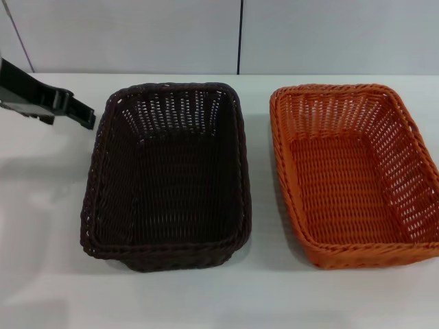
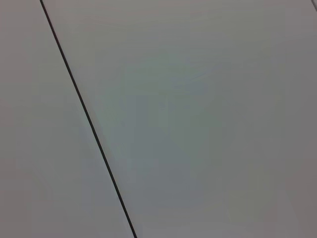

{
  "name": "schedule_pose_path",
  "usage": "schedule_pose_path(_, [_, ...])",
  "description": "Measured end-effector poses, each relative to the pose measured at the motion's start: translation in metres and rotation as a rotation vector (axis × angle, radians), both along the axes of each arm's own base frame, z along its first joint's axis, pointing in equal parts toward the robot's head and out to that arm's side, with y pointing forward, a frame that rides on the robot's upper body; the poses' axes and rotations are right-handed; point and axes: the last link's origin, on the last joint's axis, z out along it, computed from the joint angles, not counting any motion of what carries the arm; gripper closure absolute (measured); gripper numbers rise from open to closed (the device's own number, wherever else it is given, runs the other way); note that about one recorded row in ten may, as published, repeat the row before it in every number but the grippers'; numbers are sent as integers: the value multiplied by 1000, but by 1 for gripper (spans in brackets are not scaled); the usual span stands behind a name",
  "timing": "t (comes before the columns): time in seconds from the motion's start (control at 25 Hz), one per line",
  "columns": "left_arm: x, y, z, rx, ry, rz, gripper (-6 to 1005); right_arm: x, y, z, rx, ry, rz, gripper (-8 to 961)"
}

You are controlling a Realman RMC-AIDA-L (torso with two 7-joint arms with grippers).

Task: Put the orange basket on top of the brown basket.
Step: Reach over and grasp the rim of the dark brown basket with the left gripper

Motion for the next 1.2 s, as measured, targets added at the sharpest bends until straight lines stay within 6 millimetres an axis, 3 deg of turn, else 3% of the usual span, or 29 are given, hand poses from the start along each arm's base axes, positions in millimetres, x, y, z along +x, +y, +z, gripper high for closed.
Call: schedule_pose_path(1.2, [-28, -4, -53, -47, -56, 115, 263, 3, 0, -2, -15, 2, -15, 223])
